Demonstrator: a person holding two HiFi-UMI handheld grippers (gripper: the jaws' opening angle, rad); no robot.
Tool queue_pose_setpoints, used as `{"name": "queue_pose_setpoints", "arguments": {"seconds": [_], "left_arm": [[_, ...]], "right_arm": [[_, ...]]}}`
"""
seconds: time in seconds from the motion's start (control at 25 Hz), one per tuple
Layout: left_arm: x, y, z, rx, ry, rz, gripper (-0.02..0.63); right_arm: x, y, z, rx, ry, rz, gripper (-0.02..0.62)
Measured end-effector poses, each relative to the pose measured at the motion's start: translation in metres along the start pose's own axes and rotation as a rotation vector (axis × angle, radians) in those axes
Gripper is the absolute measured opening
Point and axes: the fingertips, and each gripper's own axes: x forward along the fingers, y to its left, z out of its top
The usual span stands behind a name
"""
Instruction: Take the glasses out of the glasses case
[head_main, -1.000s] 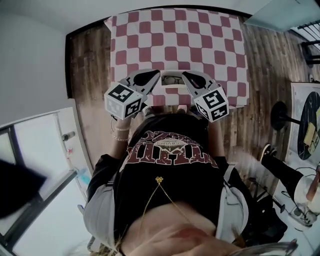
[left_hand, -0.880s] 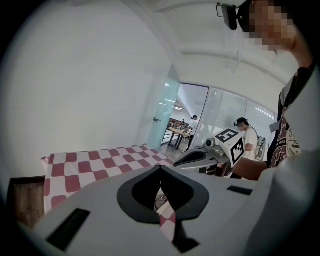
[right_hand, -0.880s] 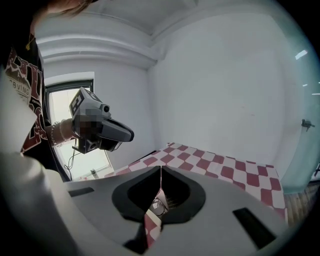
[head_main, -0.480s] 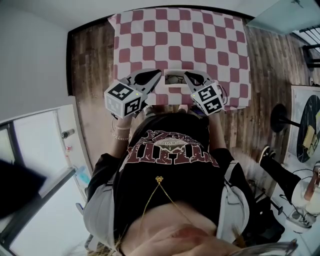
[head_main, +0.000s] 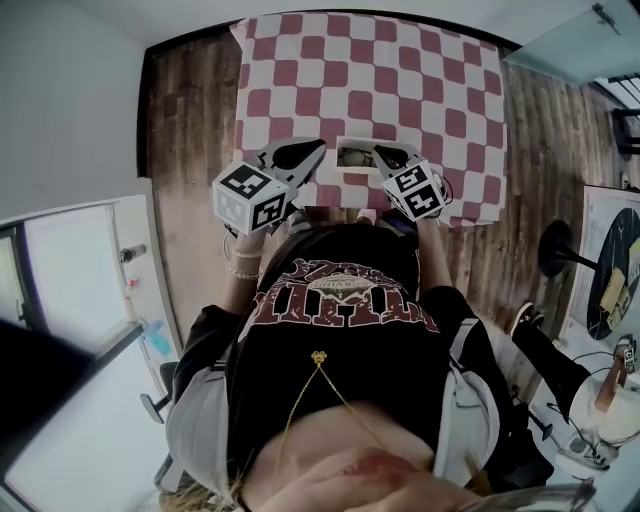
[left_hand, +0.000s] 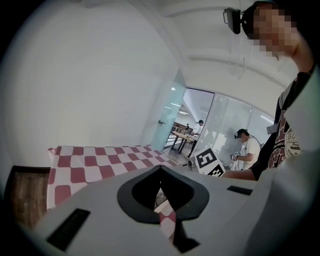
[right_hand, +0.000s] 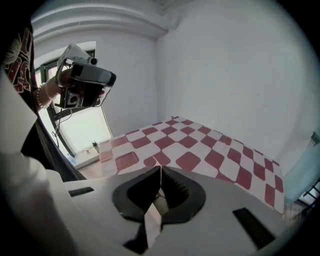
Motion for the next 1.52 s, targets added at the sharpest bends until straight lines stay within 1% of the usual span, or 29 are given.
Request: {"name": "queue_pose_setpoints", "arguments": {"seconds": [0.08, 0.24, 0.4, 0.64, 1.0, 1.32, 1.52], "left_arm": [[-0.003, 0.002, -0.001, -0.006, -0.003, 0.008, 0.0], [-0.008, 0.005, -0.007, -0.026, -0.003, 0.026, 0.0], [-0.013, 0.008, -0.011, -0.041, -0.007, 0.04, 0.0], [-0.02, 0.011, -0.02, -0.069, -0.011, 0.064, 0.0], [-0.026, 0.014, -0.026, -0.104, -0.026, 0.079, 0.0], [-0.026, 0.013, -0.025, -0.103, -0.033, 0.073, 0.0], [-0.025, 0.011, -0.025, -0.109, -0.031, 0.069, 0.0]], "right_arm": [[0.007, 0.002, -0.006, -0.016, 0.021, 0.008, 0.02], [0.02, 0.006, -0.021, -0.053, 0.096, 0.025, 0.02], [0.034, 0.01, -0.029, -0.091, 0.135, 0.044, 0.02], [0.05, 0.015, -0.05, -0.21, 0.25, 0.052, 0.02], [0.06, 0.016, -0.063, -0.314, 0.337, 0.084, 0.02], [0.064, 0.019, -0.076, -0.483, 0.43, 0.1, 0.021], [0.067, 0.02, -0.075, -0.554, 0.458, 0.135, 0.021]]}}
